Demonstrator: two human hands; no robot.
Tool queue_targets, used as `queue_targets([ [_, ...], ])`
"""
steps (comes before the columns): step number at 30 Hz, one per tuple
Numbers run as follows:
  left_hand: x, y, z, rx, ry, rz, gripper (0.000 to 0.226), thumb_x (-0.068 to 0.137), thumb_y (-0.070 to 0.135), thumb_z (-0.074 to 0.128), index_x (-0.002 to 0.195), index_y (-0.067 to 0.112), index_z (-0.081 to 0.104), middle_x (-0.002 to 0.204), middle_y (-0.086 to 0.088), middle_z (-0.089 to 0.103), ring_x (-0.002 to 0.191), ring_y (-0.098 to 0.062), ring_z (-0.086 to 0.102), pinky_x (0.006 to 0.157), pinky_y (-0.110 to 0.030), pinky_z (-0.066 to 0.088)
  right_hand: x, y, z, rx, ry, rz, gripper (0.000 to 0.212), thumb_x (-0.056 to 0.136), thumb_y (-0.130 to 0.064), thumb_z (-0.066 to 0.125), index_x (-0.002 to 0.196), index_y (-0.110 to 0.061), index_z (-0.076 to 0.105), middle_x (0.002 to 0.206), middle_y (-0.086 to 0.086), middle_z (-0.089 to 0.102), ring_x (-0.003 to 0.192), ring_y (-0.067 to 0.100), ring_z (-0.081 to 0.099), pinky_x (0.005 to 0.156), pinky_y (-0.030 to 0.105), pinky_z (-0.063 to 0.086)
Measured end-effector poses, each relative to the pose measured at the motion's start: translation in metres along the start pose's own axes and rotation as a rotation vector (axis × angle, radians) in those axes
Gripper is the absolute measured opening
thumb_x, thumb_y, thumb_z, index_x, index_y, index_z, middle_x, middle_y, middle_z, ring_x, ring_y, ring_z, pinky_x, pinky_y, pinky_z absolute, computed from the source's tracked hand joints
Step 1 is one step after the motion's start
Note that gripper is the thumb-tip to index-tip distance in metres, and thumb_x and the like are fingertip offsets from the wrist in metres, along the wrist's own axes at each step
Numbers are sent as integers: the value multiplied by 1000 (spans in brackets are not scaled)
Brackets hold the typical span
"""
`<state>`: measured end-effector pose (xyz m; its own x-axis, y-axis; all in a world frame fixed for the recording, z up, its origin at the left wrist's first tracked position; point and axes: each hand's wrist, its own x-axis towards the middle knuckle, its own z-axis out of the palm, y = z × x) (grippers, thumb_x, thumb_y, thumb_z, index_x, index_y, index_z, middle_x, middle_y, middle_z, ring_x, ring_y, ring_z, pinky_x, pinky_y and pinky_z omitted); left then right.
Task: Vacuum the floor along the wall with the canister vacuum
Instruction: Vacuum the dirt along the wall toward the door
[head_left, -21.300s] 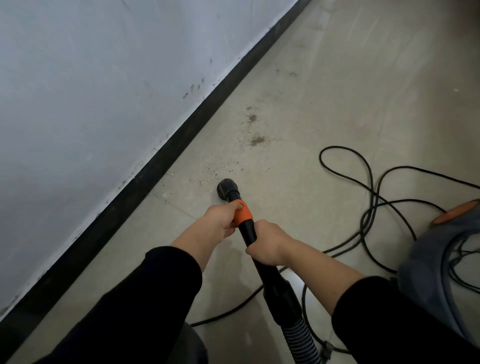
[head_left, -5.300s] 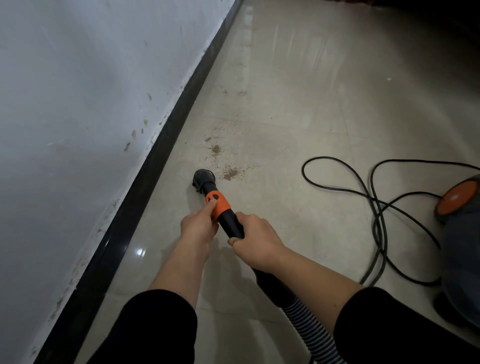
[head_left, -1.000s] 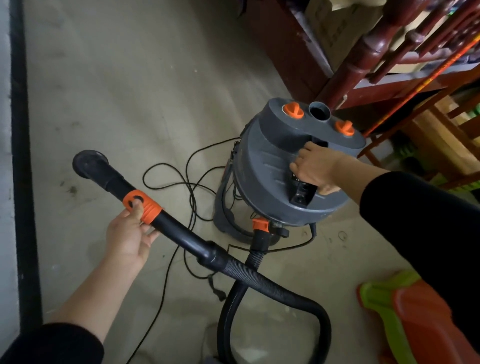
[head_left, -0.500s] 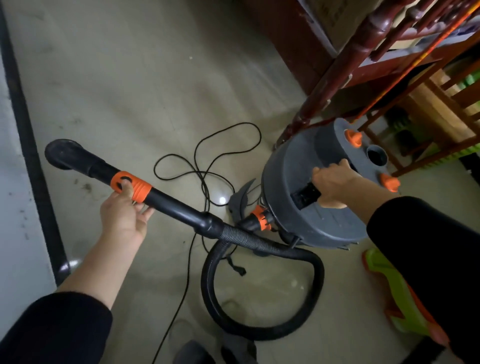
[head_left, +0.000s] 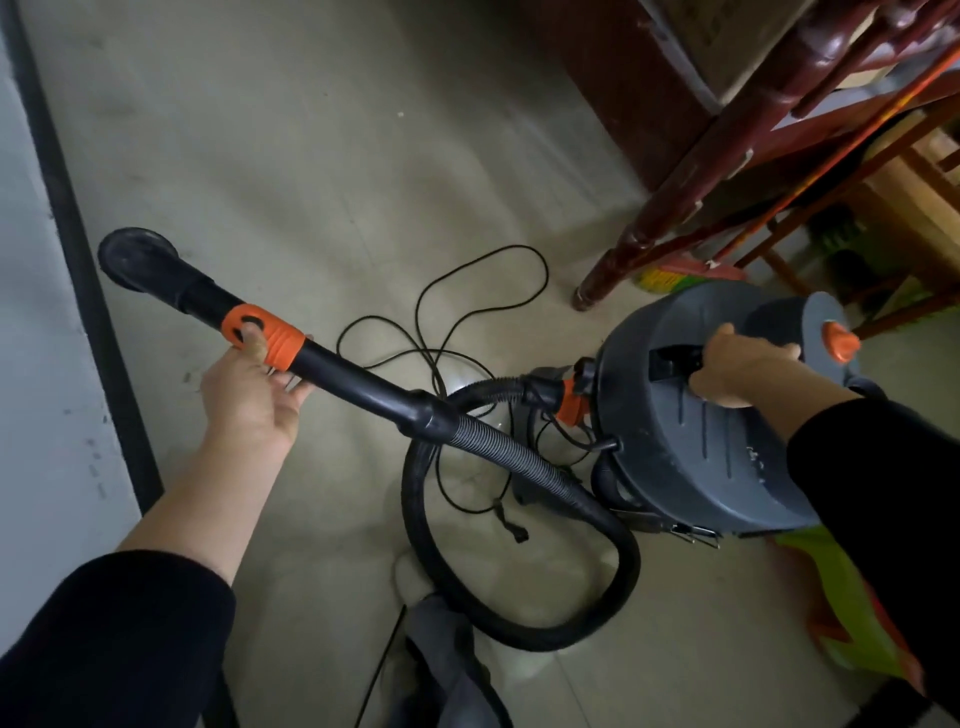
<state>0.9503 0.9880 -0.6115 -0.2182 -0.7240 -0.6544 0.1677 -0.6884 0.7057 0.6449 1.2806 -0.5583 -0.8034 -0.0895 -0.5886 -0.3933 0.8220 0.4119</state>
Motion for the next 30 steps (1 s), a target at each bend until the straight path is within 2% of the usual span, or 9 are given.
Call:
queue_targets([
  [5,23,2,33,22,-22,-32,28,98,34,52,115,11,57,102,-7,68,93,-21,70,76,-41,56,-4,-21,-7,56,89,73,68,89,-29,59,143,-4,27,142,19,37,133,36,32,110,54,27],
  [7,28,2,46,32,-23,-51,34,97,35,54,121,10,56,104,-7,68,96,-21,69,81,-43,55,-15,-52,-9,96,187,-76,70,85,-27,63,142,-6,28,143,15,29,134,34,25,110,52,25],
  [10,33,0,59,55,-52,-70,26,97,34,53,111,13,59,102,-6,67,96,-20,68,79,-41,54,-36,-122,-16,271,264,-373,67,78,-19,62,139,-11,34,139,9,31,130,30,26,108,45,25],
  [13,37,2,63,47,-51,-94,23,100,26,50,114,9,58,98,-7,66,90,-20,67,81,-43,52,-57,-192,-21,561,122,-648,59,78,-13,62,135,-16,44,139,3,38,130,22,32,106,34,31],
  [16,51,4,48,24,-39,-111,30,100,23,49,122,4,55,98,-9,65,92,-23,65,87,-46,50,-73,-247,-15,695,-122,-776,53,80,-19,65,130,-21,48,127,1,47,117,22,47,97,36,46],
  [19,68,3,26,-5,-36,-139,26,99,22,49,115,2,56,95,-10,63,92,-26,63,85,-44,51,-75,-291,-1,648,-105,-823,42,83,-32,65,120,-23,48,109,0,51,98,23,53,86,39,50],
  [22,90,-1,3,-52,-22,-195,16,99,18,50,104,5,58,95,-11,64,94,-28,63,91,-46,50,-66,-328,15,521,-18,-868,38,93,-38,57,123,-16,47,112,4,56,101,25,55,86,35,46],
  [27,144,-20,-45,-113,53,-324,32,100,15,48,125,-4,51,90,-10,64,88,-23,63,85,-39,51,-45,-391,44,266,-66,-951,32,100,-34,46,122,-12,42,116,8,53,105,24,50,80,32,38],
  [30,187,-42,-80,-133,123,-404,38,100,18,47,129,-6,49,90,-11,65,87,-22,64,81,-38,52,-31,-436,67,185,-140,-947,29,100,-30,46,121,-12,42,117,9,54,103,25,50,78,33,38],
])
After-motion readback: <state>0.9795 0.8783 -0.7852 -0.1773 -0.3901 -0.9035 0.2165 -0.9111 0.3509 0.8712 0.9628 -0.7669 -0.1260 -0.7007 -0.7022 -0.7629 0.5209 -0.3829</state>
